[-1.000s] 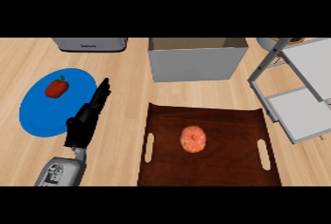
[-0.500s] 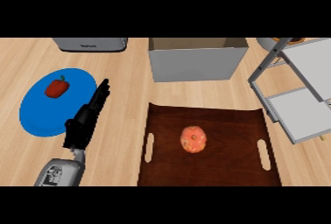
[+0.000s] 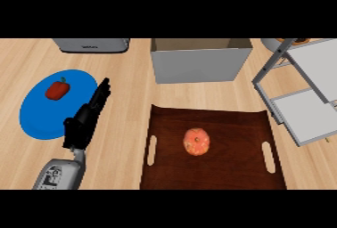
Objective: Pick the cupcake from the tray and place it in the tiered shelf
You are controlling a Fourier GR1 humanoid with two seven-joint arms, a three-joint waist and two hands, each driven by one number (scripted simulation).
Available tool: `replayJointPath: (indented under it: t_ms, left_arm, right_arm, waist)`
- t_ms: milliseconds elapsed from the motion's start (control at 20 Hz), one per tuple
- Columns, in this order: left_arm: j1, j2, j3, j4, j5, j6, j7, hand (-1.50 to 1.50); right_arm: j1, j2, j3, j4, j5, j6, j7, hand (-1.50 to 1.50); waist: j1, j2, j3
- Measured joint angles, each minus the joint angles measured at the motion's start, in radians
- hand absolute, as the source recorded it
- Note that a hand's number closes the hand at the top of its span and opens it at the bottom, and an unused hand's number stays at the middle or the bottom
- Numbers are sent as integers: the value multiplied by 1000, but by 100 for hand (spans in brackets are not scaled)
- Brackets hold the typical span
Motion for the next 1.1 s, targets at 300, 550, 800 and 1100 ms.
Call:
replayJointPath:
  t_ms: [300, 550, 800, 1100]
  left_arm:
    - [20, -5, 7, -5, -15, -8, -15, 0]
    - [11, -14, 6, -24, -20, 0, 15, 0]
    - [-8, -14, 24, 8, -21, -10, 1, 0]
    - [-13, -24, 29, 11, -27, -12, 5, 0]
  right_arm:
    - [-70, -1, -40, 185, -22, 34, -133, 150]
    - [-65, -44, -26, 270, 123, -59, -59, -150]
    - [-78, -52, -49, 340, 148, -77, -43, -150]
    - [-113, -65, -120, 386, 47, -5, -61, -150]
  waist:
    - [-2, 0, 0]
    - [0, -2, -2]
    - [-4, -2, -2]
    - [-7, -2, -1]
